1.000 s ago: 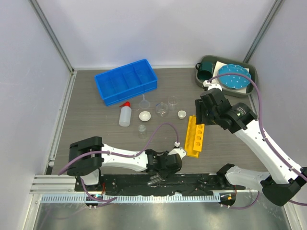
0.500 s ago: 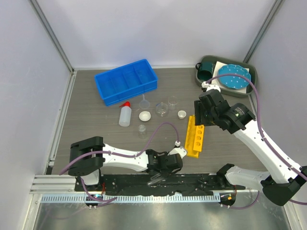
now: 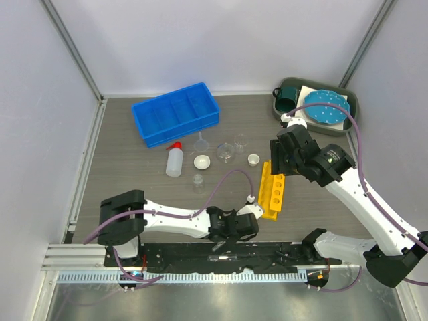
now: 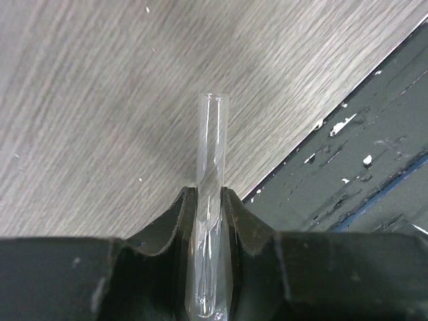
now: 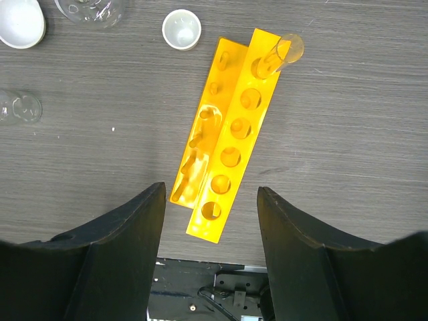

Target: Organize the chemistry lab equipment

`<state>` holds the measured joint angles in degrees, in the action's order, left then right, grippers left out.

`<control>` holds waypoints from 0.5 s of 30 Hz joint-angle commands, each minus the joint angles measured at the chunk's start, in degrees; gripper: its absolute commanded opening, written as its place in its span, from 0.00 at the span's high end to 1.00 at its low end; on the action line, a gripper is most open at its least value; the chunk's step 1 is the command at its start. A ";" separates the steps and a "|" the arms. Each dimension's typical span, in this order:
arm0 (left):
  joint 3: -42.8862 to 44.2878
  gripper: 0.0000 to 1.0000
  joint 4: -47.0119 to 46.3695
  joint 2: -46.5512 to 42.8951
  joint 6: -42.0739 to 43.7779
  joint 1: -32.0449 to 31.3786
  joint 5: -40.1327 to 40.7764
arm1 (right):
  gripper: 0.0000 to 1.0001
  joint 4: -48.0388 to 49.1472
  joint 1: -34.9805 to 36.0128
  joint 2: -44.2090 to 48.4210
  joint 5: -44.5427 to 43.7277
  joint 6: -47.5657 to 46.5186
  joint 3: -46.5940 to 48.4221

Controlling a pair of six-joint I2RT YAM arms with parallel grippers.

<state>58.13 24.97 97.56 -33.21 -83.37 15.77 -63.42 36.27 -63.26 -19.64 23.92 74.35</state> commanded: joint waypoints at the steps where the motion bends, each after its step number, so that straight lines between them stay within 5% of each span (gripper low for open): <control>1: 4.88 0.82 3.50 -0.53 2.97 -0.30 3.74 | 0.37 1.98 0.38 0.25 -0.84 0.34 1.33; 8: 9.54 0.86 9.12 -4.11 6.66 0.49 4.89 | 0.37 2.07 0.47 0.95 -1.37 -0.01 1.77; 15: 8.76 0.86 6.94 -17.10 10.89 6.63 -9.15 | 0.37 2.42 0.38 3.49 -0.32 -0.54 2.20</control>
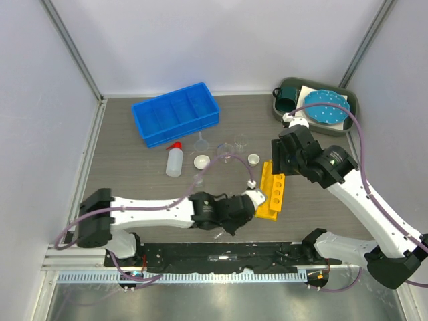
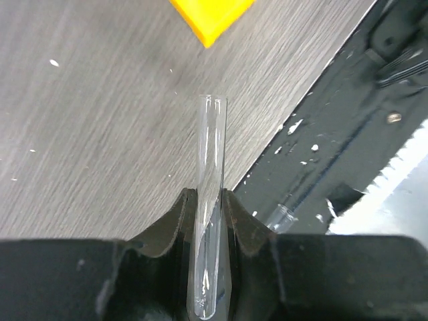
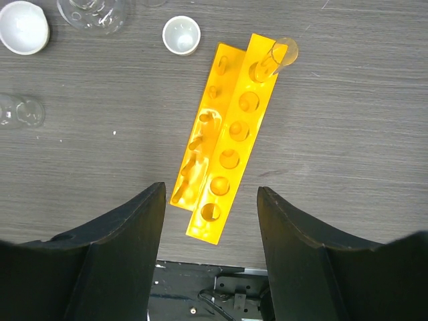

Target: Organize the chemistry lab equipment

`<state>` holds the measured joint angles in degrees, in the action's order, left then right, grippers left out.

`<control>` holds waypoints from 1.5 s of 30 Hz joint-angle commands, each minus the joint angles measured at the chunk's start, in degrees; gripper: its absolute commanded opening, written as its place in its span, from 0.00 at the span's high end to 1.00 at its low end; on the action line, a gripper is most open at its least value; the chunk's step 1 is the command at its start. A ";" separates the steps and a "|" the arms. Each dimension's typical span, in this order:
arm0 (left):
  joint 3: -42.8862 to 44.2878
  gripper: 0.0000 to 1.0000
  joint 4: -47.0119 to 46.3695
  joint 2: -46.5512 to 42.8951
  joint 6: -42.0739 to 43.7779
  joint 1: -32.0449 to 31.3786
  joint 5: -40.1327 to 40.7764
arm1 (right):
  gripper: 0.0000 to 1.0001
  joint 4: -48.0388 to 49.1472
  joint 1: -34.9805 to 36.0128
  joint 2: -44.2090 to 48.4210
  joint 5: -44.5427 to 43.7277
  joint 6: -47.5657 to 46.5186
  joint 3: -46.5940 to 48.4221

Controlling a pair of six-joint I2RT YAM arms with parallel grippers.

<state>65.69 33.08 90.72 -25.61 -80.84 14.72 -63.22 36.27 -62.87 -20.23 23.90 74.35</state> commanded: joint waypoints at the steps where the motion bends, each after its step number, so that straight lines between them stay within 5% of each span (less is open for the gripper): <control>1: 0.67 0.86 -2.66 -12.04 3.63 6.28 -10.30 | 0.38 2.14 0.38 3.37 2.37 -0.87 2.55; 10: -6.71 0.85 -11.80 -28.83 3.11 15.96 -30.95 | 0.38 1.17 0.38 5.83 18.89 -2.98 5.64; 15: -9.70 0.85 -15.23 -30.77 2.32 18.26 -40.10 | 0.37 1.70 0.38 6.01 37.40 -4.12 6.16; 22: -13.74 0.86 -22.25 -31.83 0.65 21.94 -48.99 | 0.38 3.54 0.38 7.50 51.06 -3.16 5.02; 31: -18.31 0.87 -32.80 -33.68 -3.66 25.99 -57.34 | 0.39 10.92 1.17 10.75 56.96 3.25 -3.85; 45: -19.81 0.87 -39.06 -30.86 -7.27 27.75 -61.48 | 0.43 18.75 8.63 9.17 53.28 8.18 -7.11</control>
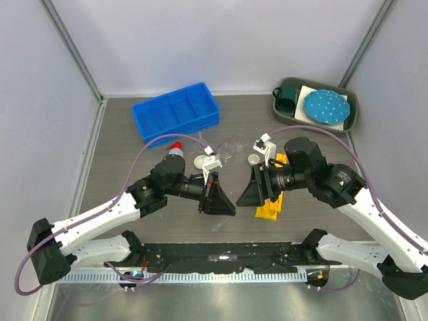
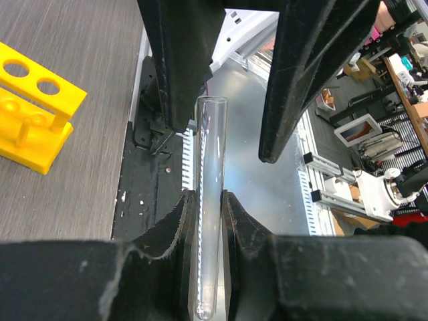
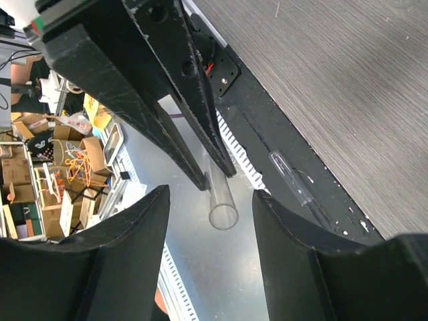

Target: Organize the chemistry lab equipment

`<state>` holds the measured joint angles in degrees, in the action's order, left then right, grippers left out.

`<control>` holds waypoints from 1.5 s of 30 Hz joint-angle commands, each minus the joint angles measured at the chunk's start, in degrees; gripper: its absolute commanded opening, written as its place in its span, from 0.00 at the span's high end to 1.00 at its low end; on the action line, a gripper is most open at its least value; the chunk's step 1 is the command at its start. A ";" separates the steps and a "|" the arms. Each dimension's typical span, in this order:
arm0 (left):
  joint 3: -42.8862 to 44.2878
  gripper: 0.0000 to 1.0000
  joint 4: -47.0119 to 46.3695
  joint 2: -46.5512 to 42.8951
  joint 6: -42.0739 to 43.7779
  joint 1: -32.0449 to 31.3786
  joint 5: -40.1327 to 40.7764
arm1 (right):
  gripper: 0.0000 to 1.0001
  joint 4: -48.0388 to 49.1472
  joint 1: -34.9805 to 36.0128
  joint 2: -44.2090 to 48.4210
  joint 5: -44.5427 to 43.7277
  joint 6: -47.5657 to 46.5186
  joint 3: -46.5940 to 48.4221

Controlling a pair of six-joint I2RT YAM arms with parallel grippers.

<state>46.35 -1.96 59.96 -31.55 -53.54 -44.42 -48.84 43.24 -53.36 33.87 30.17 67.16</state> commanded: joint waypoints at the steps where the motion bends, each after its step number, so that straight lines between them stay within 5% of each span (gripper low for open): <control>1: -0.64 0.88 -4.02 -0.20 -1.32 0.37 -2.33 | 0.44 4.71 1.84 -0.42 -0.99 1.91 0.17; 22: -1.08 0.85 -1.91 -2.40 -1.14 2.74 -2.86 | 0.76 3.49 3.95 -0.60 -3.89 2.52 1.84; 25: -0.82 0.75 -1.39 -2.40 -1.41 2.83 -2.34 | 0.77 2.88 3.87 -0.60 -5.12 2.35 2.19; 29: -0.03 0.26 1.59 -2.31 -1.23 3.09 0.21 | 0.78 1.56 3.78 -0.95 -8.02 1.56 3.07; 32: 0.41 0.08 4.49 -3.01 -0.88 3.35 3.46 | 0.78 -0.72 3.87 -1.57 -11.80 0.94 4.65; 40: 5.32 0.00 19.77 -6.96 1.75 3.44 25.12 | 0.81 -8.72 3.87 -5.60 -25.41 -1.87 12.73; 45: 6.74 0.01 29.11 -9.33 3.86 3.53 32.99 | 0.81 -16.01 3.69 -10.26 -41.47 -4.59 20.80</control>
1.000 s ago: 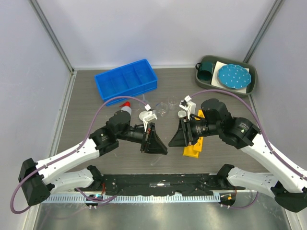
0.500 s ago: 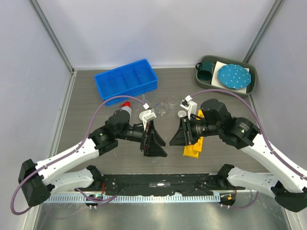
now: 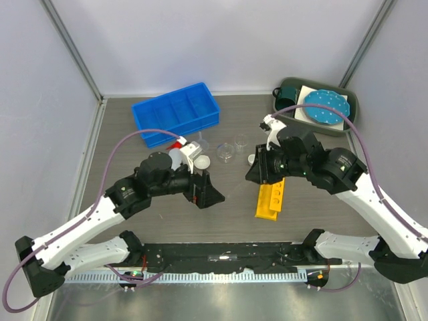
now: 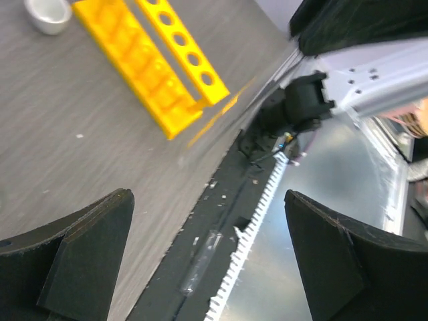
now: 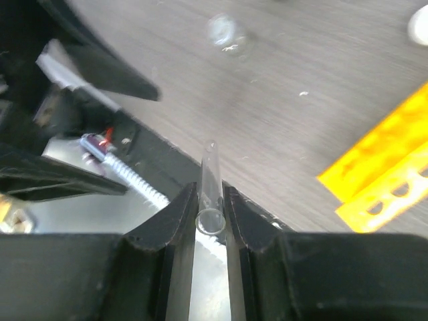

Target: Organize the chemistry lab equipment

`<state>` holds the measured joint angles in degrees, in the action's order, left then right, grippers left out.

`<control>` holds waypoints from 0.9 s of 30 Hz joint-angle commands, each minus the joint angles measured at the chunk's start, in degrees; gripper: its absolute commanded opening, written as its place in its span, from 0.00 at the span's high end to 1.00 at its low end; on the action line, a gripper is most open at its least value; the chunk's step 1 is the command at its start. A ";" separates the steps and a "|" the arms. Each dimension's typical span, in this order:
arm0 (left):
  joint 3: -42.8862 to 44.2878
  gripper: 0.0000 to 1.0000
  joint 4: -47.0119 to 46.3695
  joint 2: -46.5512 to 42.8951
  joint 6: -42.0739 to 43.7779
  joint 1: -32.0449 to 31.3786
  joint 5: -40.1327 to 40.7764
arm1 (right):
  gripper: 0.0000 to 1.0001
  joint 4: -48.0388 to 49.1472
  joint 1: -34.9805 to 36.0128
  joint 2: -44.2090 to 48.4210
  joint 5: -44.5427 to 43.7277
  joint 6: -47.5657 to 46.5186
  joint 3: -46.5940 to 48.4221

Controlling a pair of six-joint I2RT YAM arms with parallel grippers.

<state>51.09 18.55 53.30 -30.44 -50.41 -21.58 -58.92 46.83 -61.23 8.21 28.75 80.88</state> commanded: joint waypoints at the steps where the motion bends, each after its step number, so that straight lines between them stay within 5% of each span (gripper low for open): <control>1: 1.65 0.01 8.61 -3.28 2.66 0.32 10.51 | 0.81 -6.82 0.11 -3.01 -18.03 -3.61 8.14; 9: -0.38 0.01 9.58 -6.54 1.34 0.32 10.95 | 0.82 -11.04 -5.32 -7.85 -31.67 -5.72 13.60; 16: -0.82 0.02 9.14 -7.07 0.99 0.32 10.07 | 0.83 -8.50 -18.25 -9.26 -26.40 -8.89 12.02; 27: -0.64 0.02 9.14 -6.36 1.17 0.40 8.75 | 0.82 -6.13 -21.25 -10.84 -27.80 -7.75 7.63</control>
<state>50.30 28.16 47.13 -29.54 -50.22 -11.66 -67.77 26.06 -72.10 -18.96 21.10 90.37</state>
